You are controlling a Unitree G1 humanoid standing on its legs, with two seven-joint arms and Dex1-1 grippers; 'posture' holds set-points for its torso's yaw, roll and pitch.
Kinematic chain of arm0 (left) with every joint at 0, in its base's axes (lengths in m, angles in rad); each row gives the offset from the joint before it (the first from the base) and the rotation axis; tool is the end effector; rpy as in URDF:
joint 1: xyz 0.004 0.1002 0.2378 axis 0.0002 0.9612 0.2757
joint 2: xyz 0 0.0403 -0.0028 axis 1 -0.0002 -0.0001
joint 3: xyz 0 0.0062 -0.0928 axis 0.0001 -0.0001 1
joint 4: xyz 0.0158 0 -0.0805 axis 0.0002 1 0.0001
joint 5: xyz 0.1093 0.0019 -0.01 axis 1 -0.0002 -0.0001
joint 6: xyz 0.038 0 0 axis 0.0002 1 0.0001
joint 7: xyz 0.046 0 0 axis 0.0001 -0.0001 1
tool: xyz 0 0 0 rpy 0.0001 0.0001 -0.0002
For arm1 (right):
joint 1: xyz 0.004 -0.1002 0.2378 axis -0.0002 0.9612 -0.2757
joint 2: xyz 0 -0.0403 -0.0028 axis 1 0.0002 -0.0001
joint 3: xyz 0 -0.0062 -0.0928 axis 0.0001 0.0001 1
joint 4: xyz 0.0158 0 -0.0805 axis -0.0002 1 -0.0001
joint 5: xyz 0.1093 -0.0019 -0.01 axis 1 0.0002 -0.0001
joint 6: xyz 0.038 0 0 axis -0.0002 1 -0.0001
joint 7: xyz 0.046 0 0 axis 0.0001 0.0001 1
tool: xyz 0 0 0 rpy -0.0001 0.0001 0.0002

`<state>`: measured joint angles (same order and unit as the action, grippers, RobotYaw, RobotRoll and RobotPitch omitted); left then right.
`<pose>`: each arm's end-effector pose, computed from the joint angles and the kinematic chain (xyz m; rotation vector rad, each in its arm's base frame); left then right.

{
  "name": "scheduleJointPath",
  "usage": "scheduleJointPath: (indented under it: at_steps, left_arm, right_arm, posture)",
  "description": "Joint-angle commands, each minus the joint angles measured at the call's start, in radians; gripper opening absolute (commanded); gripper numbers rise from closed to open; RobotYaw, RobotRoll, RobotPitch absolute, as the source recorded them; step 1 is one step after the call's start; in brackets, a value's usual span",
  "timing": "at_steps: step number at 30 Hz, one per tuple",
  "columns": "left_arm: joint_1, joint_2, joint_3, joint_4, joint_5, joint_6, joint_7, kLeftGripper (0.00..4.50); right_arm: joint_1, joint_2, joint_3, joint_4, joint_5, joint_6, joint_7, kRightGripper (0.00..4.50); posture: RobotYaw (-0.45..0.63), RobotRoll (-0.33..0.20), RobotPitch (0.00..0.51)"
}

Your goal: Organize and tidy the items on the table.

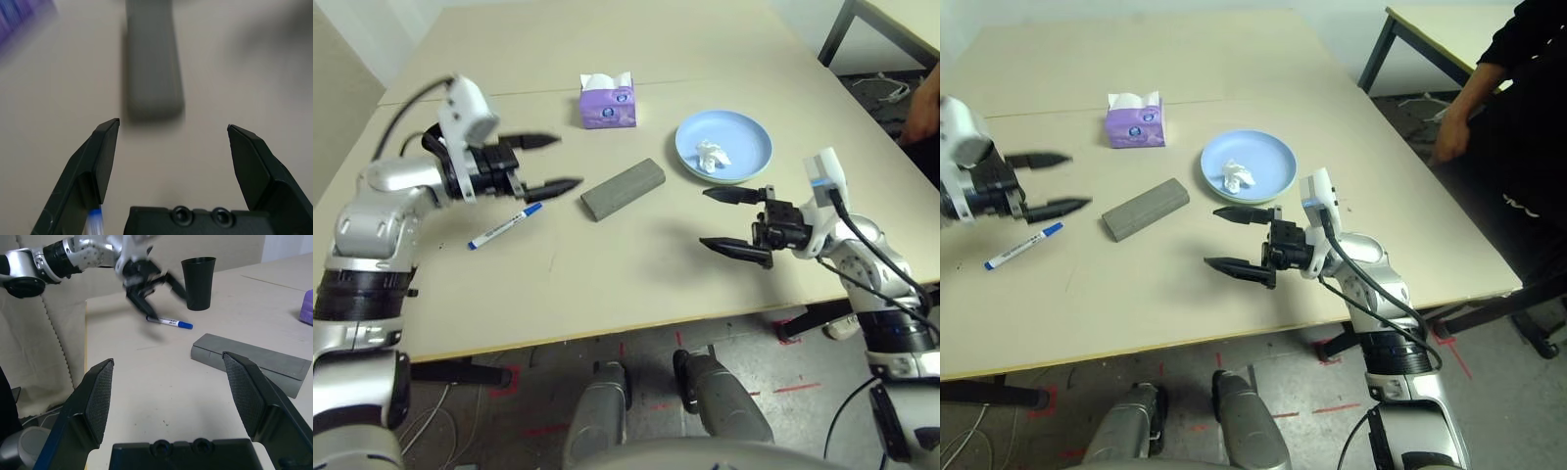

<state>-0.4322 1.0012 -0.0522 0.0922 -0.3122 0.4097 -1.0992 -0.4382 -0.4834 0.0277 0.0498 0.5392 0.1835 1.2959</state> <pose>0.2636 0.2918 0.2079 0.5433 0.4067 -0.8781 0.2807 -0.2020 0.1605 -0.0836 -0.1794 1.4276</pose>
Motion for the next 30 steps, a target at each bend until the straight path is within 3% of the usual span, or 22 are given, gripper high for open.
scheduleJointPath:
  at_steps: [1, 9, 21, 30]
  left_arm:
    - [0.039, 0.007, -0.001, 0.019, 0.039, 0.016, 0.005, 4.48]
    - [0.018, -0.005, 0.011, 0.158, 0.174, -0.092, 0.109, 4.48]
    - [-0.059, -0.098, 0.008, 0.269, 0.226, -0.091, 0.176, 4.48]
    - [-0.032, -0.09, 0.012, 0.27, 0.25, -0.074, 0.16, 4.48]
  right_arm:
    - [0.009, -0.001, 0.014, 0.01, -0.015, -0.017, 0.014, 4.5]
    - [0.026, -0.001, 0.014, -0.008, -0.013, -0.017, 0.012, 4.5]
    - [0.046, -0.006, 0.011, -0.044, -0.009, -0.006, 0.0, 4.5]
    - [0.06, -0.012, 0.007, -0.057, -0.008, -0.004, -0.008, 4.5]
  posture:
    - [-0.09, 0.0, 0.172]
    - [-0.1, 0.0, 0.169]
    - [-0.12, 0.0, 0.164]
    - [-0.12, 0.0, 0.168]
